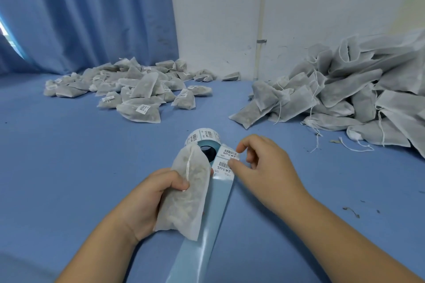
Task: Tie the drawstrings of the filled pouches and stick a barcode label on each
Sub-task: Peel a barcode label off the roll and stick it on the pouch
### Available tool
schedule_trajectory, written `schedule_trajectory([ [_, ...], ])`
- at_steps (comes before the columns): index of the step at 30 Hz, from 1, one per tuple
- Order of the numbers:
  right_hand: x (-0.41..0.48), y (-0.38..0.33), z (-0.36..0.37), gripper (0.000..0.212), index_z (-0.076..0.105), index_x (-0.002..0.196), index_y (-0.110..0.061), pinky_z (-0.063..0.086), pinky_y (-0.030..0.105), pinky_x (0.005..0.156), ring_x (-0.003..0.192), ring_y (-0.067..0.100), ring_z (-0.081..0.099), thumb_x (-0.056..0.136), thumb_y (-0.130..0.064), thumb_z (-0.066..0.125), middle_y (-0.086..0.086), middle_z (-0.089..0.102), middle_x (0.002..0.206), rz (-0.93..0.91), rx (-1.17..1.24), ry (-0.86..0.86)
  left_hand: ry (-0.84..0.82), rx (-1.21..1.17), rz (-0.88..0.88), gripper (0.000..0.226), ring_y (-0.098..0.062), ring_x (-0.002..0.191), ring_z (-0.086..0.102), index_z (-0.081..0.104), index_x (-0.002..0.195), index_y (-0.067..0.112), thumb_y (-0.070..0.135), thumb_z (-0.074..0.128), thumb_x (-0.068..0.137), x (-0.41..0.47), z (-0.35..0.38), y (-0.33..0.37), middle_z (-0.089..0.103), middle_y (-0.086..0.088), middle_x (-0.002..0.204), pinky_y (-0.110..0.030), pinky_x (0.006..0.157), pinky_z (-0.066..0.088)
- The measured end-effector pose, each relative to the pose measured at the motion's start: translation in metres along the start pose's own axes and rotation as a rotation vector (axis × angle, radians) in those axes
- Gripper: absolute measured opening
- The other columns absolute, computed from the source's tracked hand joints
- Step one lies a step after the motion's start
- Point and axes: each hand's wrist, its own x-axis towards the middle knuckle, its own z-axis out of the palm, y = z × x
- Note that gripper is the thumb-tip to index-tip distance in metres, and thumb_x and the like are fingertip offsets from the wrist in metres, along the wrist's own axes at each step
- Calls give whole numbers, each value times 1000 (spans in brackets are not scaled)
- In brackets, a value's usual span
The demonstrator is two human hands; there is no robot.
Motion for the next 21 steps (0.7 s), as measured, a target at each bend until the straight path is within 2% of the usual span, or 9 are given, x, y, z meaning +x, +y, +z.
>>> schedule_trajectory([
  [2,-3,-4,-1,17,60,88,-31,33,7,66,72,-6,48,81,-25,74,-15,45,78,-161,-22,-51,20,17,-2,92,-26,56,58,51,124,-17,19,69,41,-1,1,0,57,-17,80,-31,58,46],
  [5,-8,-7,3,13,67,95,-28,34,12,68,73,-5,46,84,-33,71,-16,46,87,-236,-65,-161,27,25,6,96,-25,56,57,49,127,-16,20,69,40,-2,1,-1,56,-15,74,-31,59,44],
  [8,-8,-8,4,13,69,93,-27,43,24,72,73,0,45,85,-37,70,-13,50,89,-230,-89,-176,8,17,24,91,-23,56,58,54,124,-14,20,69,41,-3,1,-1,57,-15,75,-29,56,48],
  [11,-7,-8,2,12,69,91,-27,44,26,74,75,4,47,84,-37,70,-12,54,86,-223,-128,-178,-34,23,37,75,-22,57,61,67,114,-7,20,67,44,-4,3,0,63,-13,73,-27,56,51],
  [13,-7,-8,3,10,69,88,-28,43,24,72,73,3,48,83,-37,71,-13,55,83,-199,-136,-170,-14,72,42,80,-24,58,60,61,116,-13,21,67,43,-3,1,-2,61,-15,71,-29,57,50],
  [15,-7,-8,5,6,68,83,-30,40,17,67,70,1,50,82,-34,73,-15,56,80,-150,-93,-161,0,122,46,76,-27,60,58,58,107,-17,22,67,42,-2,0,-4,58,-16,70,-30,57,46],
  [19,-6,-6,9,17,65,70,-33,40,6,61,64,-7,55,78,-27,79,-19,63,68,10,105,-181,14,167,67,41,-26,58,56,65,76,3,25,67,41,-4,4,-3,56,-16,69,-29,54,44],
  [21,-4,-4,9,18,66,67,-31,40,6,57,57,-5,55,76,-25,81,-22,63,63,87,201,-201,13,162,82,50,-24,57,56,65,82,-5,24,67,41,-3,3,-5,55,-14,69,-27,52,44],
])
